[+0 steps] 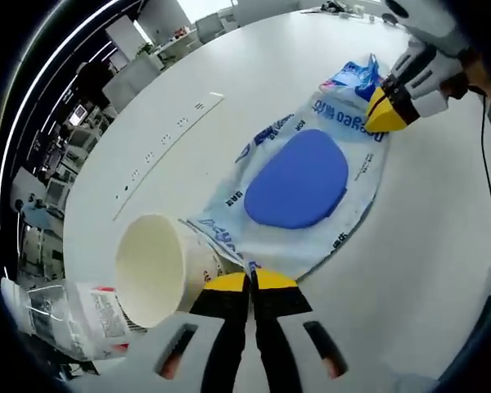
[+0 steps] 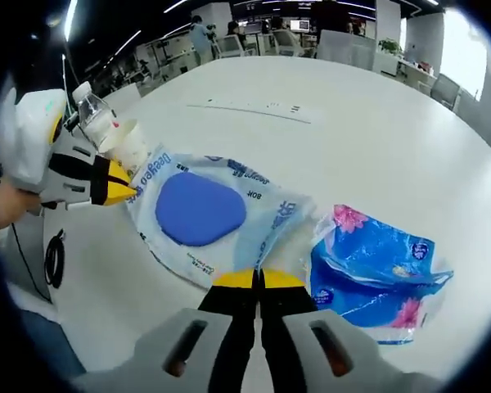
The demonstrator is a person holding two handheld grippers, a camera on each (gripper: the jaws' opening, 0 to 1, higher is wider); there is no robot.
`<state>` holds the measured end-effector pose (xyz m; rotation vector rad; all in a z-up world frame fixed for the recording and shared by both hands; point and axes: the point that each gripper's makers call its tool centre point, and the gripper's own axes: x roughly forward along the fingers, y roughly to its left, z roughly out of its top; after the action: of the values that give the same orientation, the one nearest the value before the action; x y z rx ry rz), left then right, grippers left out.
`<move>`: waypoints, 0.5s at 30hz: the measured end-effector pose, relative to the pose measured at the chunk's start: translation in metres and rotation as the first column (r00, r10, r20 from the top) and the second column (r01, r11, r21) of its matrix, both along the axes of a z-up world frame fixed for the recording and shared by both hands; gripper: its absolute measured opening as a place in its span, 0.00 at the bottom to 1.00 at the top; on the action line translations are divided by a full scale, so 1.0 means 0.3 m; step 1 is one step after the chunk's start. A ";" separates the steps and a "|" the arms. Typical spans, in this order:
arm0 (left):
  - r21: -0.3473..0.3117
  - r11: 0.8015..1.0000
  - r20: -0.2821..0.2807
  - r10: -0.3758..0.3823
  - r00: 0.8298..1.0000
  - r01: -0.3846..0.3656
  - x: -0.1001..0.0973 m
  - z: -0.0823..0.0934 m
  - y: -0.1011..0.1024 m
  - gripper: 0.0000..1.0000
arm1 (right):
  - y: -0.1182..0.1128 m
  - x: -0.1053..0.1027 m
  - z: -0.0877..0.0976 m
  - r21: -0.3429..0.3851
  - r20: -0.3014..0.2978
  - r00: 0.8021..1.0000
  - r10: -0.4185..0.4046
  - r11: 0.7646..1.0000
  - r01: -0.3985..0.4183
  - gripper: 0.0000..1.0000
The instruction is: Arrange the tabletop items into an orderly group along one side of the table until the central work area is clear of visible clutter.
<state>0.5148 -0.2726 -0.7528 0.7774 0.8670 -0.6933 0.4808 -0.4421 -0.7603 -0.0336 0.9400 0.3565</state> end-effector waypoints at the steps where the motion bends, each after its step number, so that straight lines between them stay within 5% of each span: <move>1: 0.000 1.000 0.000 0.000 1.000 0.000 0.000 0.000 0.000 0.00 | 0.000 0.000 0.001 0.000 0.003 1.000 0.001 1.000 -0.001 0.00; 15: 0.012 1.000 0.007 0.014 1.000 -0.014 -0.005 -0.038 0.007 0.00 | -0.005 -0.003 -0.019 0.001 -0.001 1.000 0.001 1.000 -0.001 0.00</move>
<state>0.5132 -0.2705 -0.7642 0.7834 0.8704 -0.6736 0.4798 -0.4437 -0.7661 -0.0328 0.9410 0.3576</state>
